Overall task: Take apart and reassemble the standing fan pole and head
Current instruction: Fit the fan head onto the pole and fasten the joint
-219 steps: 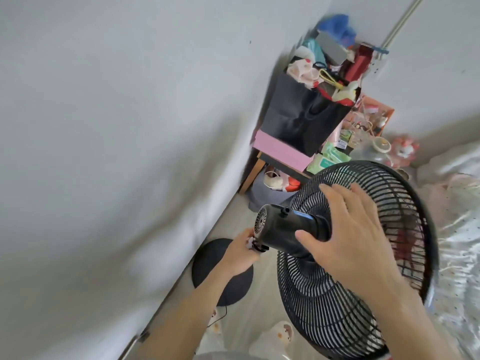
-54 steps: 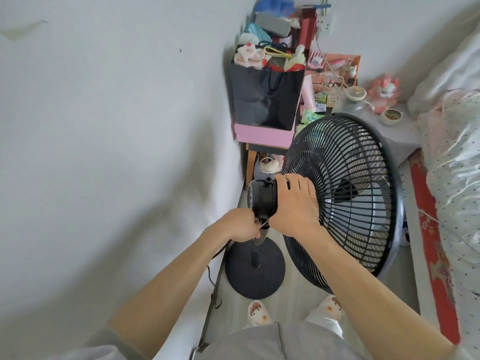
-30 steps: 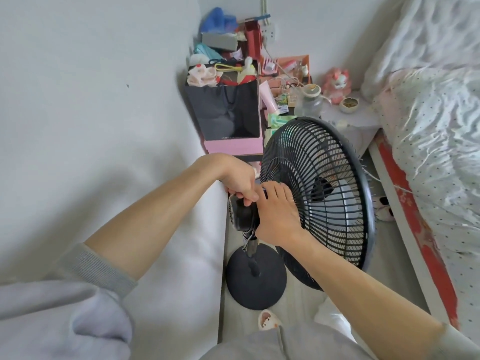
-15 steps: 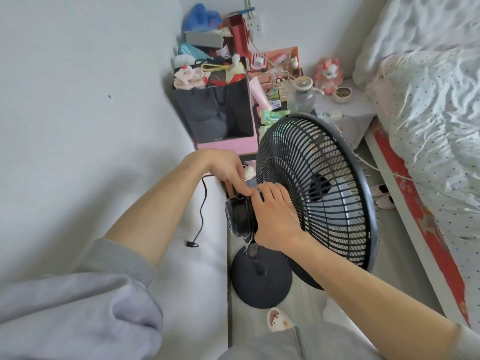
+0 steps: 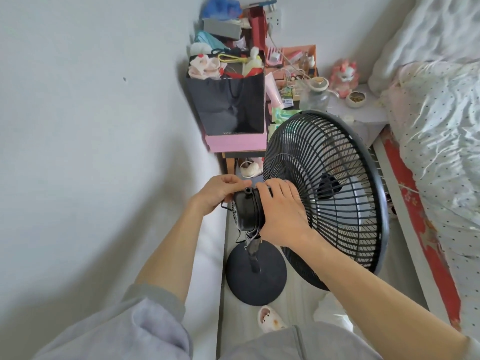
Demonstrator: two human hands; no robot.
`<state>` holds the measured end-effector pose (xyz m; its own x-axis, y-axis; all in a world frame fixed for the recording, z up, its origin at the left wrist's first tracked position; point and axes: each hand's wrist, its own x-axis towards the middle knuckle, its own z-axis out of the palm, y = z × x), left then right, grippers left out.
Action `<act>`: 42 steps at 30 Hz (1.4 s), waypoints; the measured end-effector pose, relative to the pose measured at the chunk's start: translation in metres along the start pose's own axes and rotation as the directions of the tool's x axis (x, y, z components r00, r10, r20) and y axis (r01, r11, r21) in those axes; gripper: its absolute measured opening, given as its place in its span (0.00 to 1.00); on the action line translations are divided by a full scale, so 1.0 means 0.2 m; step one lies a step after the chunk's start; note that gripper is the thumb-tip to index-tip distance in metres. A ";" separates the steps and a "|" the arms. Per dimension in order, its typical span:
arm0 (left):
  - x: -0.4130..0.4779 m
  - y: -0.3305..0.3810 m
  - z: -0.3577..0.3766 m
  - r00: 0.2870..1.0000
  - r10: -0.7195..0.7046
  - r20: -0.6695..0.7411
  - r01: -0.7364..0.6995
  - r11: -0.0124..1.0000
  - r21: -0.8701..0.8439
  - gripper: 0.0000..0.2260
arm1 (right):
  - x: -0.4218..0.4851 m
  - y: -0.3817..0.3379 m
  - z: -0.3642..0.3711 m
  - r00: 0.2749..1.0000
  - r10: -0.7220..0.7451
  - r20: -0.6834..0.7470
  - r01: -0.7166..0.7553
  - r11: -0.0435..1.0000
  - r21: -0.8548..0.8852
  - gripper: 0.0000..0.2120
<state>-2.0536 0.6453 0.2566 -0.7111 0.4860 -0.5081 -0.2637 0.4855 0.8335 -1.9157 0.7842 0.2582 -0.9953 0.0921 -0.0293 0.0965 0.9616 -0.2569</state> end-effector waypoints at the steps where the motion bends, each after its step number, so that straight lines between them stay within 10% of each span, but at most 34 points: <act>1: -0.02 -0.03 0.01 0.999 0.014 -0.052 -0.017 0.999 -0.044 0.17 | 0.01 0.00 0.01 1.000 -0.004 -0.003 0.004 1.000 -0.009 0.45; 9: -0.06 -0.24 0.15 0.939 -0.105 -0.327 -0.024 0.929 -0.368 0.12 | -0.01 -0.01 0.04 0.999 -0.002 -0.049 0.001 0.999 -0.033 0.43; 18: -0.11 -0.47 0.31 0.914 -0.231 -0.333 -0.031 0.780 -0.625 0.12 | -0.05 -0.01 0.03 0.999 0.002 -0.047 -0.004 0.999 -0.039 0.42; 42: -0.28 -0.48 0.49 0.814 -0.480 -0.327 0.144 0.712 -0.687 0.08 | -0.04 -0.02 0.05 0.998 0.019 -0.061 -0.023 0.998 -0.053 0.42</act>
<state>-1.9250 0.6417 0.1839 -0.6655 -0.0751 -0.7426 -0.7379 -0.0838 0.6697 -1.9075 0.7772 0.2508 -0.9917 0.1263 0.0246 0.1187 0.9716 -0.2047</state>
